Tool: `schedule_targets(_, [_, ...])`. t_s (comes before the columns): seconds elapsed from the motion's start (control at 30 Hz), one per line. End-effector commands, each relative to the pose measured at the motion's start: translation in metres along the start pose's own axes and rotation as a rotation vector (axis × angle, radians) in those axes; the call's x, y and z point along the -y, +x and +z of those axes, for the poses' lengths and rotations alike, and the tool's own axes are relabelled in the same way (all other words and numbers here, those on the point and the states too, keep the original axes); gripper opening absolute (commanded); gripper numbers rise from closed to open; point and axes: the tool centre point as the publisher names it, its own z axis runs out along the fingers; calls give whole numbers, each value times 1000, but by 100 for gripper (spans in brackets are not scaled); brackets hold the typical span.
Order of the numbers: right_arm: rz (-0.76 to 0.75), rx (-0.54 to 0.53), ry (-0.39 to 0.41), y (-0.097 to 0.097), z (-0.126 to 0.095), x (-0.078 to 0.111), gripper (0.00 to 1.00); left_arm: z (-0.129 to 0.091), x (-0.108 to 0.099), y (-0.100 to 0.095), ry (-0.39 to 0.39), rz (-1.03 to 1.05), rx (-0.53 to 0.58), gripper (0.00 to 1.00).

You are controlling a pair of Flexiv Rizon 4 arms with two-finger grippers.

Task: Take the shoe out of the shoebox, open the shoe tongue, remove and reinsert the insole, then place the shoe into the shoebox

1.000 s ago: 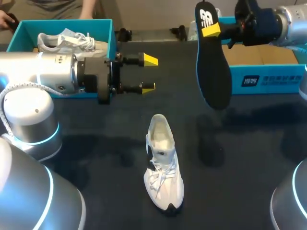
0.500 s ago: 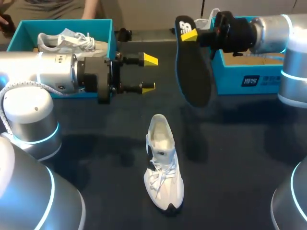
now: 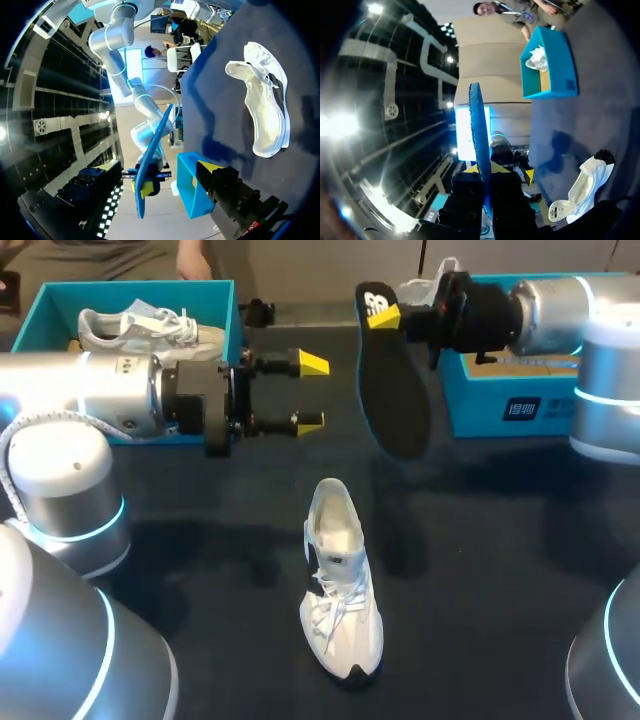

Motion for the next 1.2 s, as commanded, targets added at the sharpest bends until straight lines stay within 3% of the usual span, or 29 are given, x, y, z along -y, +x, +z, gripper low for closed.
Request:
schedule_targets(0.03, [49,-11,6,-17,20,-15,0,9,-5,5,-29,9,8,100])
schedule_targets(0.3, [109,5,-14,-32,33,-21,0,18,-14,11,-63,8,7,100])
schedule_targets(0.7, [109,5,-14,-32,33,-21,0,29,-25,16,-96,-2,-14,97])
schedule_targets(0.83, [109,5,-14,-32,33,-21,0,31,-27,13,-100,-6,-14,90])
schedule_targets(1.0, [109,5,-14,-32,33,-21,0,31,-26,7,-95,-5,2,65])
schedule_targets(1.2, [109,5,-14,-32,33,-21,0,31,-26,4,-96,2,9,46])
